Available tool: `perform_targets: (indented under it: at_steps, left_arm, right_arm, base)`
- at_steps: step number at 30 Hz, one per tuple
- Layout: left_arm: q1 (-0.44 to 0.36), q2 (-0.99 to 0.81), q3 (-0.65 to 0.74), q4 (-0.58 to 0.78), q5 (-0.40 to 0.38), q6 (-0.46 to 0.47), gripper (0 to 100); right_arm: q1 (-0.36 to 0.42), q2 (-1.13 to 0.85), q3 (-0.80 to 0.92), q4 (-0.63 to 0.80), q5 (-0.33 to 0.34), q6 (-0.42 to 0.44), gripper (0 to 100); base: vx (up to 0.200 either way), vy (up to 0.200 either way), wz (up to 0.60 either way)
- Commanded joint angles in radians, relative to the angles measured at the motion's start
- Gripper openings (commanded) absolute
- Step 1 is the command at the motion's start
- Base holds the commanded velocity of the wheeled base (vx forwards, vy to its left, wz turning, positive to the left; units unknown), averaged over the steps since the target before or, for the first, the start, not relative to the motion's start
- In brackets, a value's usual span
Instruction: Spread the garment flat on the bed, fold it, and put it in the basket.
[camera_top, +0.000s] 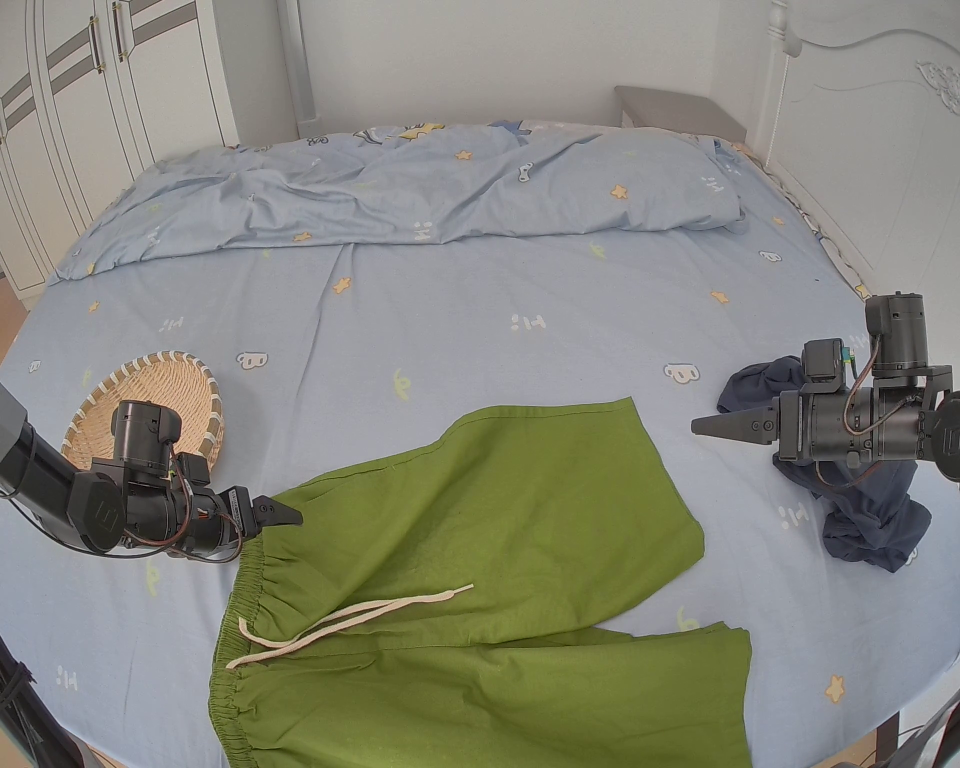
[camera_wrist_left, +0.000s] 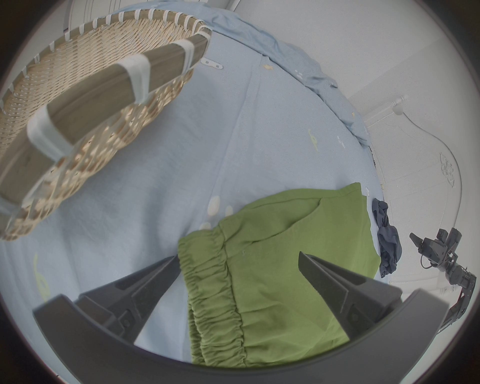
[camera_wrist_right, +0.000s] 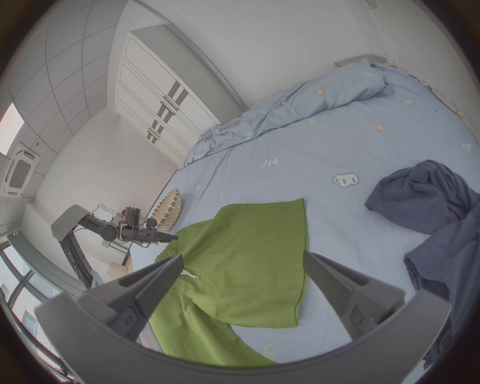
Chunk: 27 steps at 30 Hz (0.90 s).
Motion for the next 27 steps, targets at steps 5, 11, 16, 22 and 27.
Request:
perform_targets:
  at_steps: [5,11,16,22,27]
  left_arm:
    - [0.001,0.043,0.008,-0.074,0.004,-0.008,0]
    - [0.012,0.045,-0.001,-0.085,0.009,-0.008,0]
    - [0.01,0.025,0.001,-0.123,0.013,-0.008,0]
    - [-0.002,-0.021,-0.012,-0.152,0.013,-0.008,0]
    - [-0.004,-0.023,-0.038,-0.158,0.013,-0.014,0]
  right_arm:
    - [-0.001,0.0,0.0,-0.001,0.0,0.001,100]
    - [-0.004,0.003,-0.003,-0.001,0.0,-0.001,100]
    - [-0.019,0.004,-0.02,-0.004,0.0,0.001,100]
    - [-0.053,0.113,-0.131,-0.034,0.0,0.005,100]
    - [-0.056,0.248,-0.261,-0.025,-0.02,0.005,100]
  base:
    - [0.0,0.0,0.0]
    - [0.0,0.0,0.0]
    - [0.0,0.0,0.0]
    - [0.0,0.0,0.0]
    - [0.0,0.0,0.0]
